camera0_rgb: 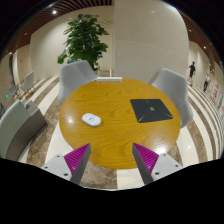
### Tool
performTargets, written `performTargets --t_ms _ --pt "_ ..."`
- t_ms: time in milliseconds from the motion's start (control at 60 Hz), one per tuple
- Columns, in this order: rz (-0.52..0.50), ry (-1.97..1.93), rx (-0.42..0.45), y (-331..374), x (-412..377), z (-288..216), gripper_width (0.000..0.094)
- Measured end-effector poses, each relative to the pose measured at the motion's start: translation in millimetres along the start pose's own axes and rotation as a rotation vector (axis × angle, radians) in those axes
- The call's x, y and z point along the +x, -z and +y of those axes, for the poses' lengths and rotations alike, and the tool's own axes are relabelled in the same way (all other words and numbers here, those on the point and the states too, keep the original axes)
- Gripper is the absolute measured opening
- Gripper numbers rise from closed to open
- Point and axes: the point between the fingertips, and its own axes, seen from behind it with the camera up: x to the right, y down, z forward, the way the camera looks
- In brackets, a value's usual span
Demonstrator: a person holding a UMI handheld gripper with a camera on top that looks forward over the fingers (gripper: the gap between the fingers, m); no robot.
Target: Arrange mouse
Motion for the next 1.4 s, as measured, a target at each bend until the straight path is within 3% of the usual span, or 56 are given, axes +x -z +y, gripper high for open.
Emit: performTargets --t_ms 183,517,800,1400 --pt "-0.076 0.065 0.008 -3.3 -27.6 0.3 0.0866" --pt "-0.108 0.099 0.013 -45.0 -82.0 8.1 0.0868" --pt "-0.065 0.09 0.035 -115.6 -83.0 -7.3 0.0866" --pt "0.016 0.03 -0.024 -265.7 -76.2 -68.8 0.0872"
